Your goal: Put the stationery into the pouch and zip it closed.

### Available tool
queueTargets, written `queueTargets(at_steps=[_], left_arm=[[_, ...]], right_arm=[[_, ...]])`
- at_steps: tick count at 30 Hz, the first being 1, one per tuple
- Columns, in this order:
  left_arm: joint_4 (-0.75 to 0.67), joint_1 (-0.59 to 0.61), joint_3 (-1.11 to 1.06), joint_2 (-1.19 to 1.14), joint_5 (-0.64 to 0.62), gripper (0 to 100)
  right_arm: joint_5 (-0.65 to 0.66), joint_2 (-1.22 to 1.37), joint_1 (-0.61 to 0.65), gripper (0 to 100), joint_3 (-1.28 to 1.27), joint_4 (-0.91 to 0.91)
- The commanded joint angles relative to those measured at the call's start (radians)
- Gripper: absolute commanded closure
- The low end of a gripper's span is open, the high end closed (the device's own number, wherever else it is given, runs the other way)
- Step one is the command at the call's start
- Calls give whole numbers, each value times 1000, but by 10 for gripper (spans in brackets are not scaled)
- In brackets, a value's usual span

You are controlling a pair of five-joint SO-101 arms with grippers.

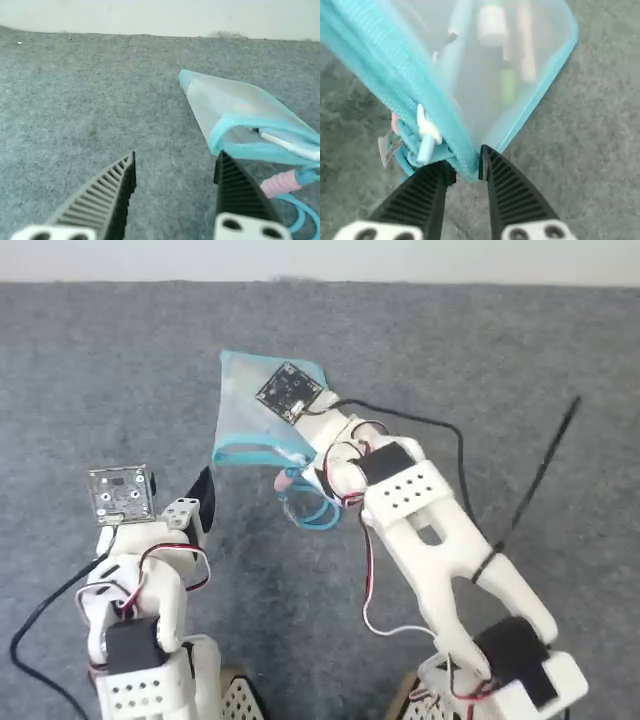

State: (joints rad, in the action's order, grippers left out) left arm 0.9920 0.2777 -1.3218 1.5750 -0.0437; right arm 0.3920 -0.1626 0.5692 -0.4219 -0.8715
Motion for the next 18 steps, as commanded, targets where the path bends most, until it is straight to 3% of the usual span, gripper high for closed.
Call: queueTargets(at_steps=[1,18], left_arm=[[-23,-6,4,12,-11,754],[-61,-6,-33,12,-11,754]], right_arm=[[-17,5,-12,991,28,19],[-20,1,-12,991,21,12]])
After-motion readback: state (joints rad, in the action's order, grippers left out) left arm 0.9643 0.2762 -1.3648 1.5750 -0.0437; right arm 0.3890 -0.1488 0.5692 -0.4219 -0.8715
